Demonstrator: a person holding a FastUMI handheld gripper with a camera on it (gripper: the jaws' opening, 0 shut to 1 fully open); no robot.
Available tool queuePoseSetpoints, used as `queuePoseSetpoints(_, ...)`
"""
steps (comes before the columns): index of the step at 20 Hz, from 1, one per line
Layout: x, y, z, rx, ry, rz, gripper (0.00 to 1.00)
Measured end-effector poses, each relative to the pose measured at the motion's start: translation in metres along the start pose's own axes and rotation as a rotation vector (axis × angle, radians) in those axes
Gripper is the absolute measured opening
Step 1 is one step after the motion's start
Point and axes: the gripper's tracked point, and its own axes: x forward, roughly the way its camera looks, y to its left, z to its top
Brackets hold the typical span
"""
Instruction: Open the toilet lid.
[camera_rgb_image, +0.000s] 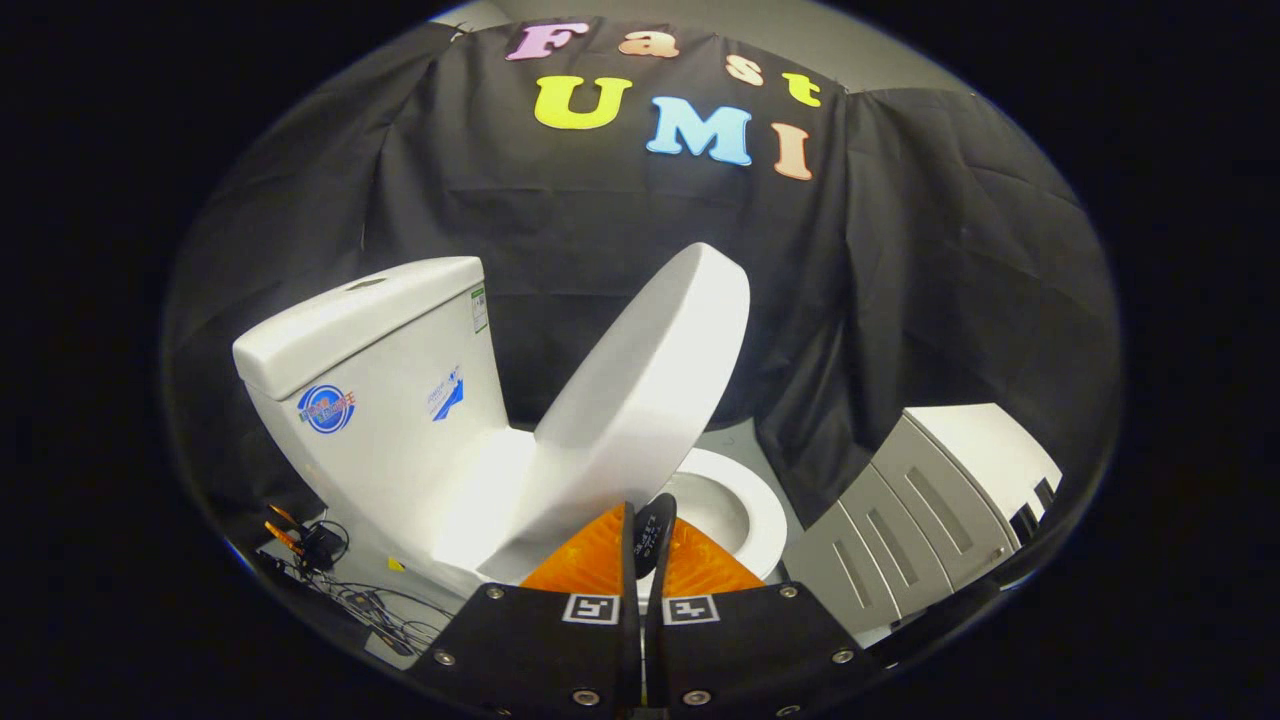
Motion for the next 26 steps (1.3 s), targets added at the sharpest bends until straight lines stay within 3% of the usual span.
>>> queuePoseSetpoints(19, -0.024, 0.103, 0.049, -0.200, -0.146, 0.082, 0.01)
queuePoseSetpoints(26, -0.025, 0.148, 0.056, -0.154, -0.194, 0.184, 0.01)
